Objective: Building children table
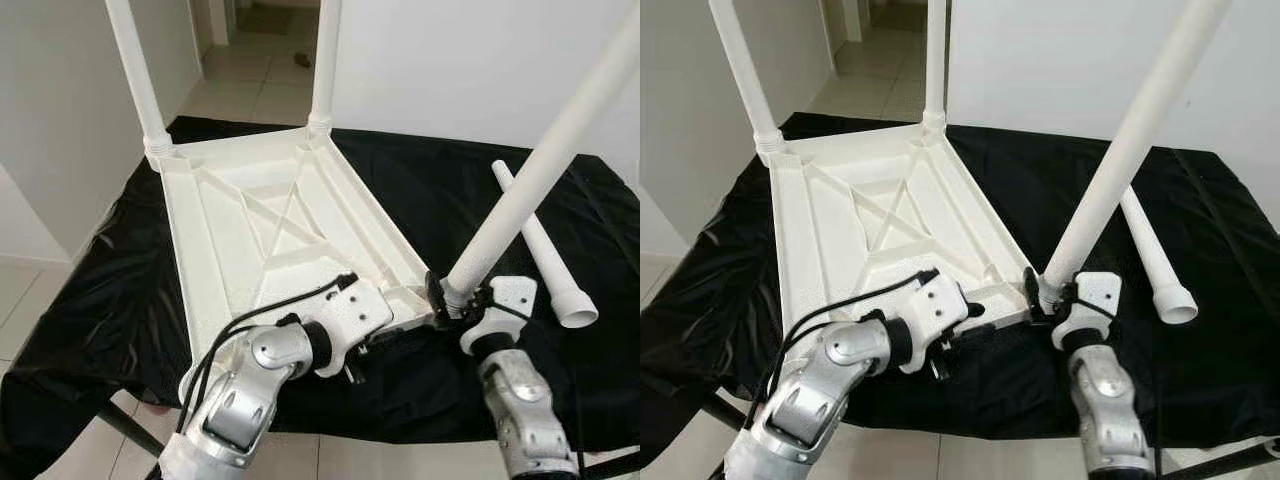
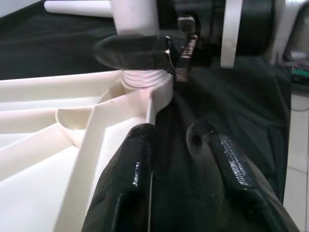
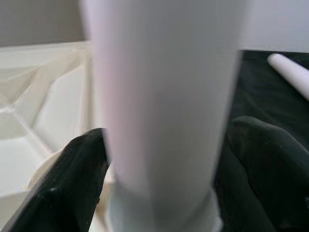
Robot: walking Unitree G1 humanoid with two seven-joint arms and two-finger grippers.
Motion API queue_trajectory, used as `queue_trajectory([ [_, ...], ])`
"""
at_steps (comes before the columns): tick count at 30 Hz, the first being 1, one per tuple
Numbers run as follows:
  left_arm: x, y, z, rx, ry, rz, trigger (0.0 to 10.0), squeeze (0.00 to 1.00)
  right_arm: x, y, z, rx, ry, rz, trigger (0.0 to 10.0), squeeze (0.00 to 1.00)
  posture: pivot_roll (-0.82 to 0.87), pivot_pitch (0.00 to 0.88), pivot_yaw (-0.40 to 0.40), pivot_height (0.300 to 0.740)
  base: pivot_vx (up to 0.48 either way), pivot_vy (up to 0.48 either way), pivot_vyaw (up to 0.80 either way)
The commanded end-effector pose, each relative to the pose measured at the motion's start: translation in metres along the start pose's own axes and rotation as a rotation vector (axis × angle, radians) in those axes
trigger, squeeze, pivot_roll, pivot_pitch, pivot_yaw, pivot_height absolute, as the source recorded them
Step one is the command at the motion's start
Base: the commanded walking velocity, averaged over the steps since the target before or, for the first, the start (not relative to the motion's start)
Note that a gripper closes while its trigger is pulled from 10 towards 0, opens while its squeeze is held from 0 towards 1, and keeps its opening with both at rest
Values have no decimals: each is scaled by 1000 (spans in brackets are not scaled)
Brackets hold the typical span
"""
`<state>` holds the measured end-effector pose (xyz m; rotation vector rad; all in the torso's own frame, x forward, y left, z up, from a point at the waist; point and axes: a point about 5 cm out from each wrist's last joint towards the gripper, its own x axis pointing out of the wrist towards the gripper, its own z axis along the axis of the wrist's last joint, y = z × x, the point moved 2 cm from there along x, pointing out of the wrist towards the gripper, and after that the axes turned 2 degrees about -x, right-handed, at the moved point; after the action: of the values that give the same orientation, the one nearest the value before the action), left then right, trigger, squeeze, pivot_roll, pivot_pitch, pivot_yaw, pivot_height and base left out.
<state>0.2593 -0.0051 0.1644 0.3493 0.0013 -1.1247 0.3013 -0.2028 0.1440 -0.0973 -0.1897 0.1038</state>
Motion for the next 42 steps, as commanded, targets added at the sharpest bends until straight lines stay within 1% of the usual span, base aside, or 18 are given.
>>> queue_trajectory([
  [1, 1, 14, -6, 21, 7, 238, 10000, 0, 2, -1, -2, 8, 10, 48, 10000, 0, 2, 65, -27, 740, 0, 0, 0],
  [2, 1, 14, -6, 21, 7, 238, 10000, 0, 2, -1, -2, 8, 10, 48, 10000, 0, 2, 65, -27, 740, 0, 0, 0],
  [4, 4, 16, -9, 62, 5, 256, 10000, 0, 8, -5, 3, 10, 2, 135, 10000, 0, 2, 70, -30, 740, 0, 0, 0],
  [5, 4, 16, -9, 62, 5, 256, 10000, 0, 8, -5, 3, 10, 2, 135, 10000, 0, 2, 70, -30, 740, 0, 0, 0],
  [6, 5, 17, -9, 51, -4, 260, 10000, 0, 11, -7, 6, 4, 6, 193, 10000, 0, -1, 72, -29, 740, 0, 0, 0],
  [12, 6, 19, -9, -9, -24, 243, 10000, 0, 16, -9, 7, -32, 18, 271, 10000, 0, -8, 75, -26, 740, 0, 0, 0],
  [15, 6, 19, -8, 12, -23, 227, 10000, 0, 19, -12, 6, -83, 26, 329, 10000, 0, -7, 72, -23, 740, 0, 0, 0],
  [16, 6, 19, -8, 18, -25, 223, 10000, 0, 20, -13, 6, -88, 29, 342, 6275, 0, -7, 72, -23, 740, 0, 0, 0],
  [19, 6, 19, -8, 18, -25, 223, 10000, 0, 20, -13, 6, -88, 29, 342, 6275, 0, -7, 72, -23, 740, 0, 0, 0],
  [20, 6, 19, -7, 20, -28, 223, 10000, 0, 20, -14, 6, -89, 32, 347, 4902, 0, -7, 72, -23, 740, 0, 0, 0],
  [21, 6, 19, -5, 21, -36, 224, 10000, 0, 20, -15, 4, -89, 42, 362, 0, 0, -7, 72, -23, 740, 0, 0, 0],
  [25, 7, 21, -2, 30, -52, 229, 10000, 0, 17, -18, 0, -88, 61, 406, 0, 0, -3, 70, -16, 740, 0, 0, 0],
  [33, 7, 21, 0, 29, -60, 230, 10000, 0, 13, -21, -5, -87, 79, 391, 0, 0, -7, 67, -13, 740, 0, 0, 0],
  [34, 8, 20, 1, 28, -63, 230, 10000, 0, 14, -21, -8, -82, 97, 356, 10000, 0, -9, 62, -12, 740, 0, 0, 0],
  [36, 8, 20, 2, 27, -65, 229, 10000, 0, 14, -21, -10, -78, 110, 332, 10000, 0, -9, 62, -12, 740, 0, 0, 0],
  [37, 9, 20, 2, 28, -67, 229, 10000, 0, 14, -19, -13, -98, 130, 308, 10000, 0, -9, 60, -12, 740, 0, 0, 0],
  [40, 11, 19, 2, 21, -70, 226, 10000, 0, 11, -8, -25, -95, 177, 254, 10000, 0, -14, 53, -15, 740, 0, 0, 0],
  [42, 12, 19, 2, 21, -70, 226, 10000, 0, 10, -5, -27, -92, 180, 245, 10000, 0, -15, 51, -16, 740, 0, 0, 0],
])
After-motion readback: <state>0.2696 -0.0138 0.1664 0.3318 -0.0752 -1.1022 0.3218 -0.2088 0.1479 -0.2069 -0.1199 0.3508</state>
